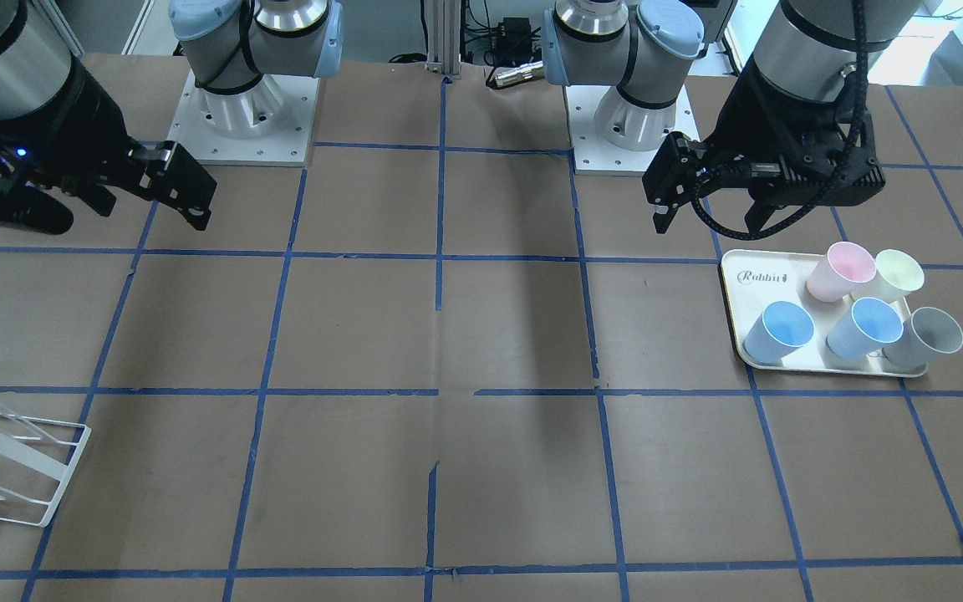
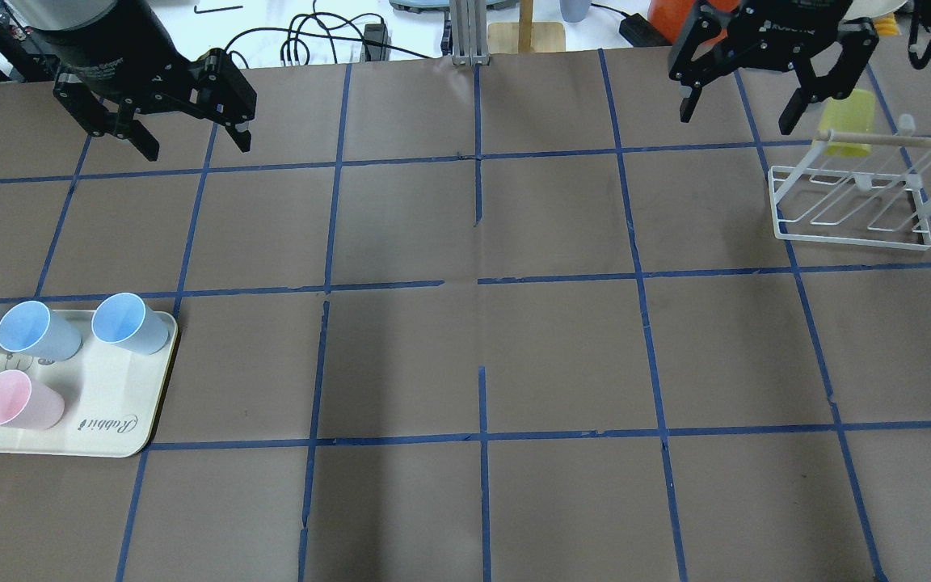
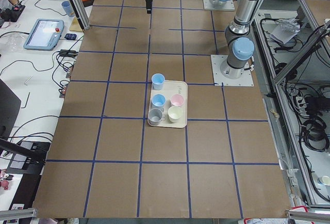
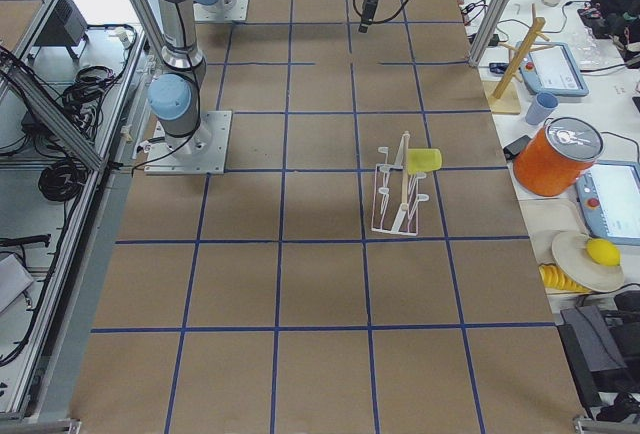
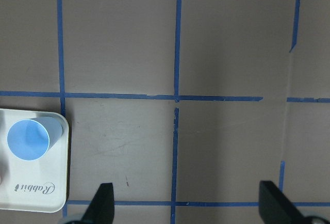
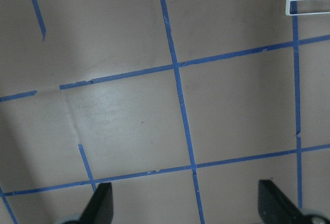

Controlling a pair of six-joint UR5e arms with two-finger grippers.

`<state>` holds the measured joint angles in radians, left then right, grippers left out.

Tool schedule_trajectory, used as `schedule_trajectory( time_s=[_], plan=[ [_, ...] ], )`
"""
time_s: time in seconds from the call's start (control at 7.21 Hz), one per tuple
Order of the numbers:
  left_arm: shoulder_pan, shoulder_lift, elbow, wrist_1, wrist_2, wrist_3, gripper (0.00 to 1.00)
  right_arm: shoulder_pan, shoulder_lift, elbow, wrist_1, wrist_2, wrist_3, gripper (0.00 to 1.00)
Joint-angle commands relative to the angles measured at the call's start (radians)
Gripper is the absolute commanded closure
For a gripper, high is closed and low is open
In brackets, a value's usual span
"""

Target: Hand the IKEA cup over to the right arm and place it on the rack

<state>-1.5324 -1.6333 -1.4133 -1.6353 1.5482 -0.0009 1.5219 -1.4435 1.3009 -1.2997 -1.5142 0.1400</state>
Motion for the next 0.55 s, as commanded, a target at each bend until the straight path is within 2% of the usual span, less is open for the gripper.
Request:
schedule_trajectory(
  time_s=[0.0,0.14,0.42],
  plan=[
    [0.0,-0.013,0.004,0.0,0.001,-0.001,0.0,0.001,-0.17,0.205,-0.079,-0.009,0.03,0.0],
    [0.0,-0.025,0.011,0.0,0.004,0.002,0.0,0.001,-0.233,0.269,-0.084,-0.018,0.032,0.0],
    [0.0,-0.023,0.01,0.002,0.003,0.004,0.0,0.007,-0.258,0.291,-0.108,-0.018,0.035,0.0]
  ],
)
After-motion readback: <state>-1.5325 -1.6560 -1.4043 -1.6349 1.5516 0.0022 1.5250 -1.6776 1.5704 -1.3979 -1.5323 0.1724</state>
